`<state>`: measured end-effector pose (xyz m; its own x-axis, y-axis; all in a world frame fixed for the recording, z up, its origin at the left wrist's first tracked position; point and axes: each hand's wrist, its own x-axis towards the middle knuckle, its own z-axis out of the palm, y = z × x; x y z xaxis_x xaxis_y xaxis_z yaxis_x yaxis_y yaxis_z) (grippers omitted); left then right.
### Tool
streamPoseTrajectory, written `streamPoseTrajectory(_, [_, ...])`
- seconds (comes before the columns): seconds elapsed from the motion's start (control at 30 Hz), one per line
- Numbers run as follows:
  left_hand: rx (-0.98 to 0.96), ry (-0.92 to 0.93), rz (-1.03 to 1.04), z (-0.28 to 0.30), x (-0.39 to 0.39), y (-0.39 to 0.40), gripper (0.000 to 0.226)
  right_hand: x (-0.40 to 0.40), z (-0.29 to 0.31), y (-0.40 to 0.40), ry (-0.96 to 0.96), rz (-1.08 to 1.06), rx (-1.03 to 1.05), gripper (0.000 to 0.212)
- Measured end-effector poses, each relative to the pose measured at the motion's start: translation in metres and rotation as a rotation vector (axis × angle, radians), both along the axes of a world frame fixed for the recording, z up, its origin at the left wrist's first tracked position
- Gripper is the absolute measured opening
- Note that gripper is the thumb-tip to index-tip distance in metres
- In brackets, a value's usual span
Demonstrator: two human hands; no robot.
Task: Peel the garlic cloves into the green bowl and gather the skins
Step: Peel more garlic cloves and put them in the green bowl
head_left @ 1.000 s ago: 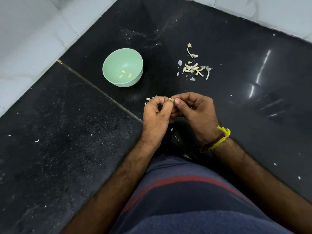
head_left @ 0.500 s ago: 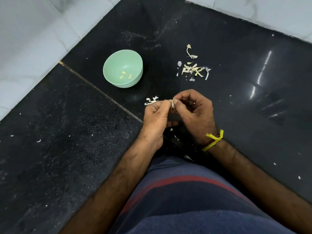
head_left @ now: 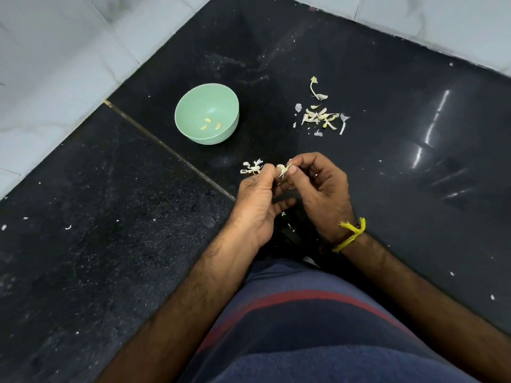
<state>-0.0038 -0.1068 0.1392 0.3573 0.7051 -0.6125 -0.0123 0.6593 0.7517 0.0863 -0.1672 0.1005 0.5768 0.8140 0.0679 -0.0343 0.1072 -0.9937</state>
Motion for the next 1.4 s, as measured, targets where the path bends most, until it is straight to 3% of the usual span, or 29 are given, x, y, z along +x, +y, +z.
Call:
streamPoseTrajectory(0.23, [0.148, 0.103, -0.037, -0.003, 0.0, -0.001, 0.022, 0.001, 0.001, 0.002, -0.137, 0.061, 0.052, 0.013])
streamPoseTrajectory(0.4, [0.093, 0.078, -0.04, -0.005, -0.001, 0.0, 0.023, 0.005, -0.004, 0.003, -0.178, 0.073, 0.041, 0.007])
streamPoseTrajectory(0.57, [0.01, 0.034, -0.01, -0.006, -0.001, 0.004, 0.021, 0.005, -0.008, 0.003, 0.134, 0.08, 0.07, 0.006])
streamPoseTrajectory(0.73, [0.076, 0.033, -0.021, -0.011, -0.003, 0.002, 0.028, 0.013, -0.01, 0.005, 0.411, 0.071, 0.066, 0.019])
streamPoseTrajectory(0.87, [0.223, 0.111, 0.02, -0.019, -0.005, 0.004, 0.014, 0.015, -0.01, 0.003, 0.482, 0.088, 0.081, 0.019])
streamPoseTrajectory(1.03, [0.486, 0.274, 0.069, -0.05, -0.015, 0.019, 0.007, 0.019, -0.01, 0.007, 0.407, 0.024, -0.017, 0.014])
streamPoseTrajectory(1.27, [0.951, 0.6, -0.153, -0.102, -0.032, 0.056, 0.009, 0.025, -0.006, 0.037, 0.133, 0.006, -0.172, 0.008])
streamPoseTrajectory(1.4, [1.253, 0.659, -0.196, -0.13, -0.037, 0.062, 0.005, 0.024, 0.001, 0.074, -0.08, 0.052, -0.196, 0.013])
